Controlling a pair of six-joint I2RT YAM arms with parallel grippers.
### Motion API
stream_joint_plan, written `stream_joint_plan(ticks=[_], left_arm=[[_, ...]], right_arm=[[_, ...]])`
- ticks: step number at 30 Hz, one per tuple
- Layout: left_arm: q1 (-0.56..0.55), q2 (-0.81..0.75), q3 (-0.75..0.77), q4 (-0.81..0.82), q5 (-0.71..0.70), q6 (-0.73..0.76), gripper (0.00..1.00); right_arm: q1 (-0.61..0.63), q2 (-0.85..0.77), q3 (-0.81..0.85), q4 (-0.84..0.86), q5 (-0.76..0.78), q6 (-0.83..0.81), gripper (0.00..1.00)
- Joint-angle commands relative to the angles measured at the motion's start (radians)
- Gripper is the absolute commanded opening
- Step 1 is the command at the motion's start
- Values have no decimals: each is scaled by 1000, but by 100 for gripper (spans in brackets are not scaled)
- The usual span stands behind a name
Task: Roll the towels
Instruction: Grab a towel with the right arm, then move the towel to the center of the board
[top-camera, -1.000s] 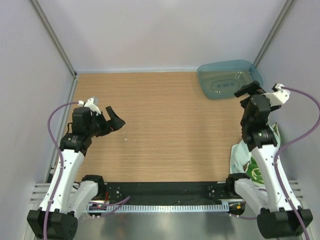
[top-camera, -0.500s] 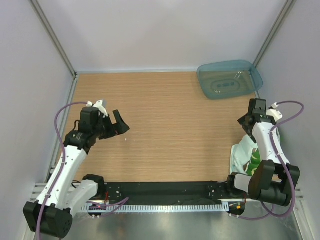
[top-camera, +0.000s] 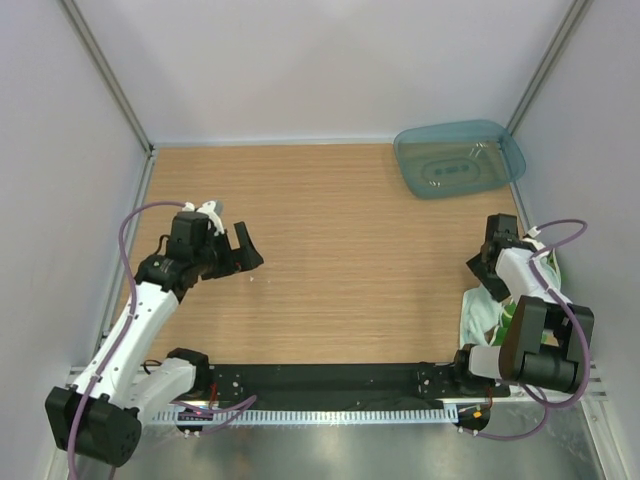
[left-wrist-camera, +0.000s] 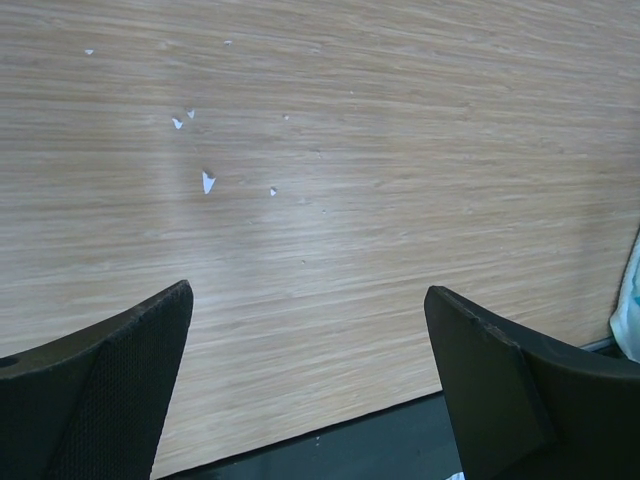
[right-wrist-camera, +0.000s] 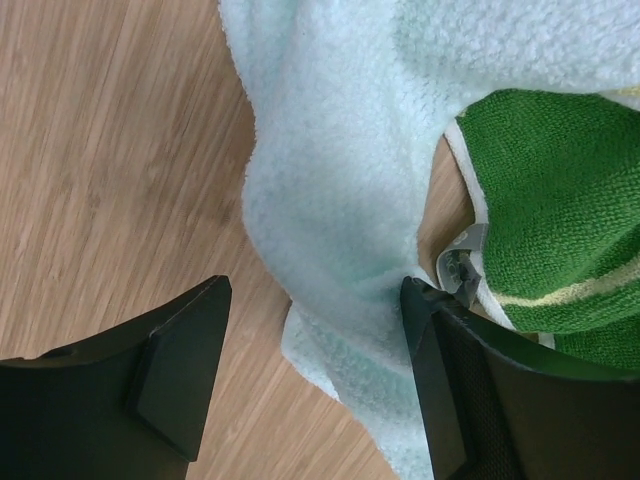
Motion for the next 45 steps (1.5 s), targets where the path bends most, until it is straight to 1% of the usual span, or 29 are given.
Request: stream_joint_plan(ticks=[1, 3, 4, 6, 9, 10, 12, 13, 14, 16, 17, 19, 20, 21, 22, 24, 25, 27, 28, 29, 33, 36, 38, 39, 40, 41, 42, 43, 45], left_arm=[[-3, 19, 46, -26, -21, 10, 98], [-3, 30, 49, -33, -29, 11, 98], [-3, 32, 51, -34, -29, 11, 97], [-3, 35, 51, -37, -33, 11, 97], [-2, 35, 51, -39, -40, 10, 97], [-3, 36, 51, -37, -43, 10, 97], [-3, 36, 52, -39, -49, 10, 96], [-2, 36, 52, -39, -52, 8, 96], [-3, 38, 54, -42, -56, 10, 96], [-3, 32, 54, -43, -63, 8, 96], [-2, 30, 55, -43, -67, 8, 96], [-3, 19, 55, -46, -79, 7, 96], [-2, 16, 55, -45, -85, 7, 96], [-3, 12, 55, -46, -93, 7, 96], [-3, 6, 55, -48, -99, 5, 96], [-3, -8, 55, -48, -118, 2, 96], [-2, -11, 55, -48, -122, 2, 96], [-3, -24, 55, -49, -132, 4, 96], [-2, -27, 57, -49, -135, 2, 96], [-3, -30, 57, -51, -142, 2, 96], [-3, -50, 57, -51, -156, 1, 96], [-3, -56, 57, -52, -161, 2, 96], [-3, -57, 57, -52, -161, 4, 96], [-3, -57, 57, -54, -159, 4, 96], [-3, -54, 57, -51, -156, 4, 96], [-3, -53, 58, -52, -159, 4, 96], [-3, -51, 58, -52, -158, 4, 96], [-2, -47, 58, -54, -156, 5, 96], [-3, -34, 64, -52, -153, 4, 96]], right_arm=[[0, 6, -10, 64, -2, -19, 75], [-1, 9, -16, 75, 0, -31, 69], [0, 9, -18, 79, 4, -37, 64], [0, 9, -25, 88, 10, -50, 61], [0, 10, -41, 113, -2, -65, 39], [0, 15, -45, 121, -8, -68, 25], [2, 22, -48, 133, -36, -82, 14], [2, 22, -47, 133, -49, -87, 5], [8, 19, -38, 134, -87, -93, 1], [34, -11, -23, 125, -123, -93, 1], [52, -33, -6, 125, -173, -93, 1], [126, -104, 19, 113, -213, -61, 1], [155, -129, 45, 119, -280, -54, 1], [226, -151, 60, 122, -298, -38, 1], [259, -175, 80, 125, -324, -19, 1], [330, -226, 131, 157, -385, 42, 1], [385, -238, 151, 176, -457, 70, 1], [431, -263, 209, 214, -502, 139, 1], [475, -266, 234, 219, -507, 168, 1], [492, -272, 275, 231, -514, 209, 1], [561, -278, 341, 274, -527, 320, 1], [580, -300, 369, 259, -481, 337, 1], [580, -318, 372, 187, -404, 318, 1], [580, -330, 366, 155, -364, 293, 2], [580, -332, 354, 66, -340, 273, 16], [578, -333, 340, 26, -314, 247, 39], [580, -330, 321, -9, -304, 220, 86], [580, -315, 283, -95, -283, 187, 99], [580, -297, 237, -152, -255, 157, 100]])
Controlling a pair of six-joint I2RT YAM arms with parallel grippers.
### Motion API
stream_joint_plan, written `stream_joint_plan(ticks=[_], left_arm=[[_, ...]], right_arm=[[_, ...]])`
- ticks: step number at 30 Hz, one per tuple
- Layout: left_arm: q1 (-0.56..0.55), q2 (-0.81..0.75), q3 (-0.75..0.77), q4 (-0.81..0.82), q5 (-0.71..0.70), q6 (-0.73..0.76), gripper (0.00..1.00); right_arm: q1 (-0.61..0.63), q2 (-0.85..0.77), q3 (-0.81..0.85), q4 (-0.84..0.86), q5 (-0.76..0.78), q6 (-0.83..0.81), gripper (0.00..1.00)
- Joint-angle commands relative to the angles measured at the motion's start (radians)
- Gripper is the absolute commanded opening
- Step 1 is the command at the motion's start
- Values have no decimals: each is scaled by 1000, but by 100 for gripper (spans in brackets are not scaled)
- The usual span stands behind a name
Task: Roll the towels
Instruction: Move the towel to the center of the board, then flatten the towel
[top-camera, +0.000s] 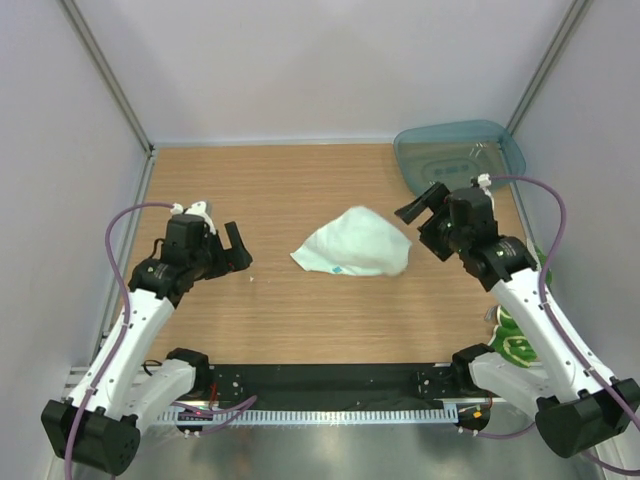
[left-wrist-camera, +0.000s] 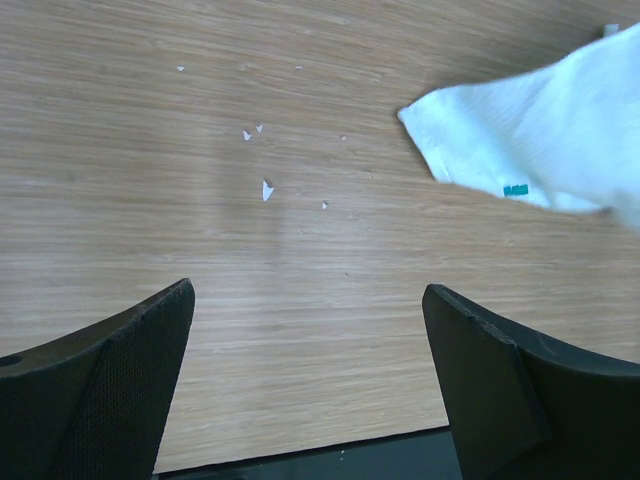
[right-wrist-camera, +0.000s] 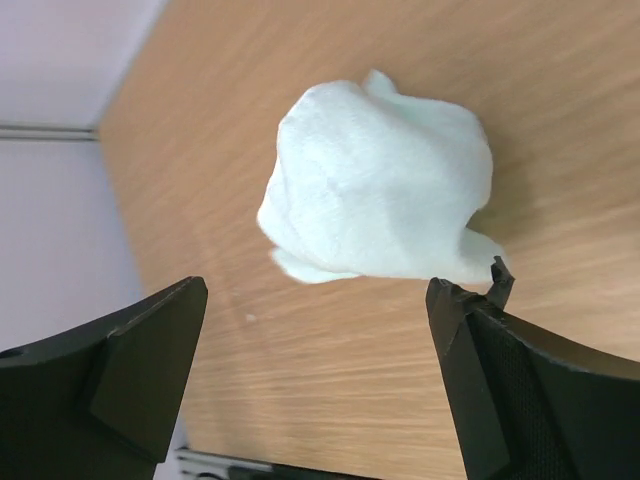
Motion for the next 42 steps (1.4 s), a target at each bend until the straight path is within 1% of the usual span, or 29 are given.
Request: stream_joint_plan(ticks=[1, 3, 5, 6, 7, 8, 10, 11, 14, 17, 22, 25, 30, 32, 34, 36, 39, 40, 41, 42], left_arm=[[-2, 14, 51, 7, -2, 1, 96], [-10, 55, 54, 24, -10, -10, 95], [-43, 135, 66, 49, -20, -27, 93], [-62, 177, 93, 56, -51, -33, 93], [-104, 217, 115, 60, -71, -45, 91], [-126, 306, 133, 63, -85, -51, 90], [-172, 389, 179, 89, -92, -70, 88], [-181, 475, 189, 99, -88, -79, 88], [-191, 608, 206, 164, -44, -106, 86], [-201, 675, 212, 217, -33, -123, 85], [-217, 790, 249, 254, -33, -151, 83], [-241, 836, 276, 259, -34, -169, 83], [-264, 905, 318, 253, -76, -228, 81], [-266, 931, 328, 253, -85, -251, 76], [-270, 945, 339, 245, -85, -266, 69], [-283, 956, 341, 241, -86, -271, 64], [-295, 962, 336, 241, -89, -277, 51], [-299, 965, 333, 241, -88, -277, 43], [-304, 968, 333, 244, -88, -277, 38], [-306, 968, 333, 245, -86, -277, 30]], right_arm=[[3, 38, -101, -201, 85, -99, 100], [5, 47, -122, -181, 83, -116, 100], [3, 64, -109, -170, 102, -145, 100], [3, 72, -85, -164, 108, -159, 100], [3, 95, -71, -164, 117, -185, 100], [5, 105, -56, -164, 129, -197, 100], [3, 137, -22, -163, 131, -225, 100], [3, 144, -14, -163, 131, -231, 100], [3, 152, -5, -156, 113, -246, 100], [5, 136, -17, -146, 93, -262, 100], [5, 121, -42, -136, 77, -283, 100], [3, 118, -60, -126, 68, -291, 100], [3, 110, -77, -121, 65, -302, 100], [5, 105, -79, -126, 69, -312, 100], [3, 98, -77, -132, 77, -326, 100], [2, 92, -77, -141, 89, -331, 100], [3, 82, -86, -141, 96, -337, 100], [3, 82, -89, -140, 96, -337, 100], [2, 84, -94, -136, 94, -338, 100], [3, 86, -97, -132, 91, -338, 100]])
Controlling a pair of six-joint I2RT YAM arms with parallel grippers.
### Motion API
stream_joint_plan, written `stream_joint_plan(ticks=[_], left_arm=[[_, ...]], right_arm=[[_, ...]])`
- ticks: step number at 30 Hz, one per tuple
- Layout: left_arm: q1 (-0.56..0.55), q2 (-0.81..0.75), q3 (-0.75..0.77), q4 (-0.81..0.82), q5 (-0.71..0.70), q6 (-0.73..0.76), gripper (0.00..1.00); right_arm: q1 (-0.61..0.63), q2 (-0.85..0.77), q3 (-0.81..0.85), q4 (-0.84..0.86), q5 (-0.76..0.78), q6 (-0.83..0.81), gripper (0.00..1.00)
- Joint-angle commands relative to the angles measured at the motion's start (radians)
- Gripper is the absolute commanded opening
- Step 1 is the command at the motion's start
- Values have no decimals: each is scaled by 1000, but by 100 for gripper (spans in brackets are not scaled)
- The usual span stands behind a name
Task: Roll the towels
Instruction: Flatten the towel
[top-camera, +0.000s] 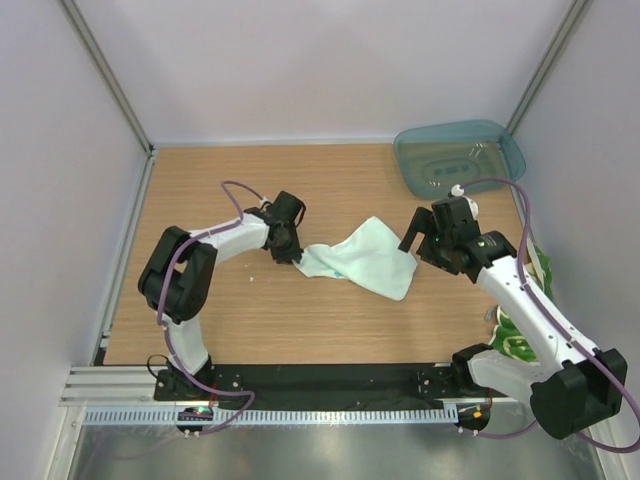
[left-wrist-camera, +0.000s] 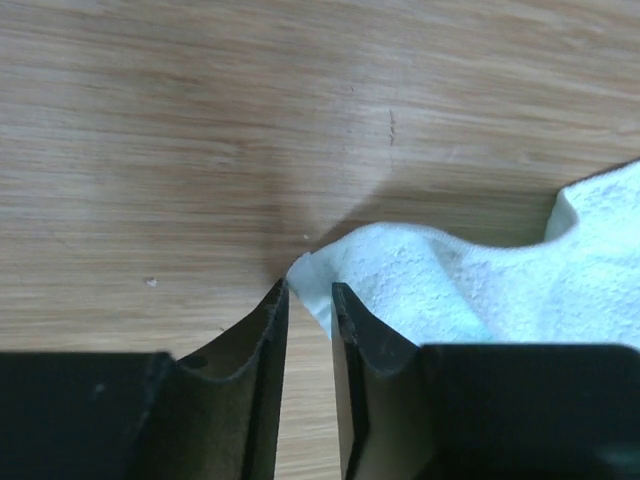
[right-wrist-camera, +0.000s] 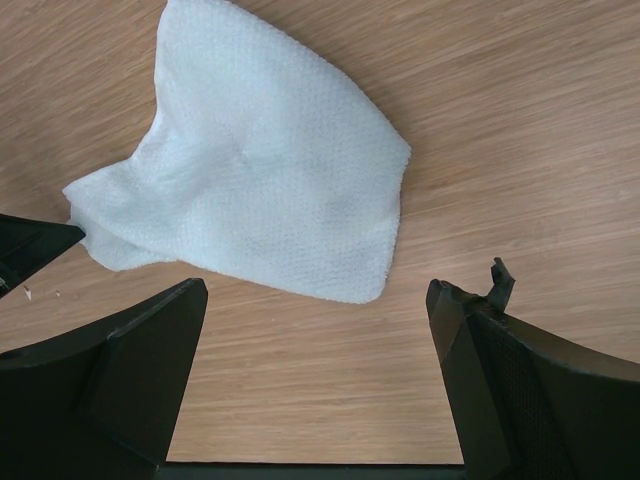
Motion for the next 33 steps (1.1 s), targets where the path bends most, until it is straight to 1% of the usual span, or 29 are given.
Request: stream_joint_plan(ticks=[1, 3, 4, 8, 9, 11, 12, 13, 14, 16, 20, 22, 23, 26, 27, 29, 30, 32, 33], left_arm=[[-20, 23, 8, 14, -5, -12, 23], [-20, 14, 14, 14, 3, -1, 9], [-20, 5, 17, 14, 3, 7, 0], [-20, -81, 83, -49, -34, 65, 0], [-20, -131, 103, -107, -68, 109, 0], [-20, -196, 131, -169, -115, 157, 0], [-18, -230, 153, -239, -141, 204, 0], [-18, -311, 163, -273, -199, 230, 0], [-18, -348, 174, -311, -229, 254, 0], [-18, -475, 169, -371, -330, 316, 0], [-3, -610, 112, -446, -433, 383, 0], [8, -636, 51, -457, -428, 398, 0], [16, -647, 27, -459, -425, 409, 0], [26, -646, -43, -440, -430, 419, 0], [28, -637, -52, -437, -438, 418, 0], [37, -618, -47, -440, -454, 398, 0], [43, -594, -38, -459, -482, 392, 0], [60, -568, -27, -463, -488, 389, 0], [63, -555, -27, -457, -481, 390, 0]], right_arm=[[2, -17, -16, 22, 10, -22, 100], [2, -8, -22, 30, 4, -23, 100], [3, -4, -24, 36, 2, -23, 100], [3, 17, -15, 57, -18, -37, 100], [2, 29, -10, 64, -35, -48, 100], [3, 43, 5, 81, -91, -60, 100], [3, 51, 11, 84, -111, -63, 100], [3, 60, 16, 91, -124, -72, 100], [3, 62, 19, 114, -168, -72, 100], [5, 63, 16, 155, -188, -72, 100], [9, 104, 25, 229, -228, -68, 100], [28, 132, 40, 275, -260, -71, 99], [38, 173, 62, 291, -268, -77, 99], [87, 245, 125, 341, -276, -98, 99], [94, 302, 143, 349, -279, -102, 99], [107, 356, 192, 364, -279, -108, 99], [110, 415, 204, 370, -280, -117, 98], [109, 474, 255, 374, -262, -123, 96], [109, 524, 269, 371, -260, -128, 93]])
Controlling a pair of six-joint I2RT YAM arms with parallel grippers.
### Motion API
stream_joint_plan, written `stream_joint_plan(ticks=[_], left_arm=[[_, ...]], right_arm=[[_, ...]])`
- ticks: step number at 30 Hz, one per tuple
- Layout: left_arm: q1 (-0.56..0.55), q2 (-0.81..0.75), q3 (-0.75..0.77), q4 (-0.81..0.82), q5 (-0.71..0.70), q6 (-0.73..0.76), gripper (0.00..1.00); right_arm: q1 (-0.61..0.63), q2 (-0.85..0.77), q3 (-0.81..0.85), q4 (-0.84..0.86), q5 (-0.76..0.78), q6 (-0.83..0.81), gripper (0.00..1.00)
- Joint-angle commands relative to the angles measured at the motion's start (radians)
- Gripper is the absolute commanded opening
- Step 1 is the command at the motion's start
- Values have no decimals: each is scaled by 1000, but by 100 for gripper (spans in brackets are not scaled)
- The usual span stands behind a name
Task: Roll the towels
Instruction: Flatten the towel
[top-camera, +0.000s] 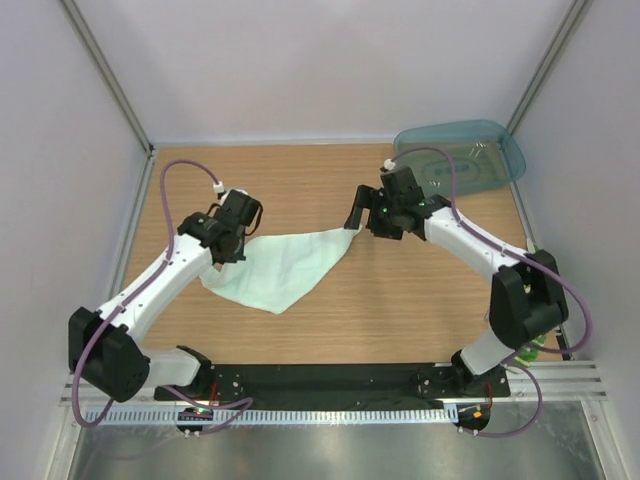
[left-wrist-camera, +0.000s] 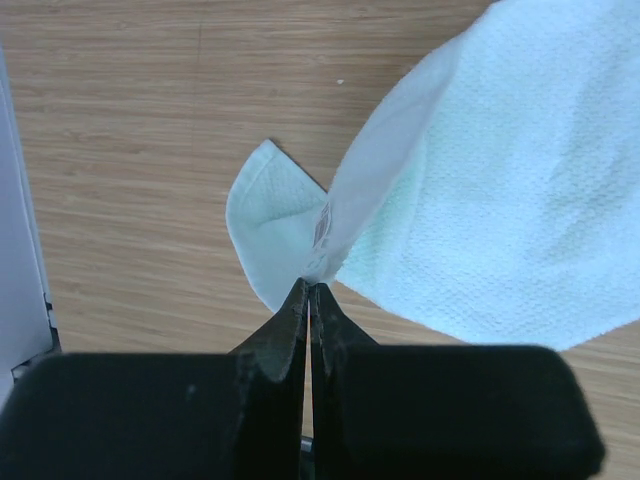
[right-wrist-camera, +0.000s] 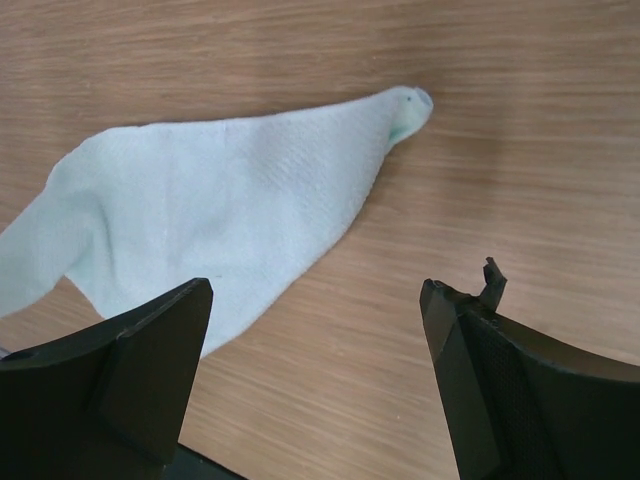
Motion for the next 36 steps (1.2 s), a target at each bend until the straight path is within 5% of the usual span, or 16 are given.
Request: stream_joint_plan(ticks=[1, 16, 23, 36], left_arm=[[23, -3, 26, -2, -47, 10, 0], [46, -32, -38, 61, -16, 7, 0], [47, -29, -49, 73, -10, 6, 0], [61, -9, -49, 86, -2, 7, 0]], right_arm=[[-2, 108, 90, 50, -2, -37, 92], [-16, 376, 282, -1, 113, -50, 81], [-33, 433, 290, 14, 105, -48, 58], [-42, 487, 296, 79, 84, -65, 33]])
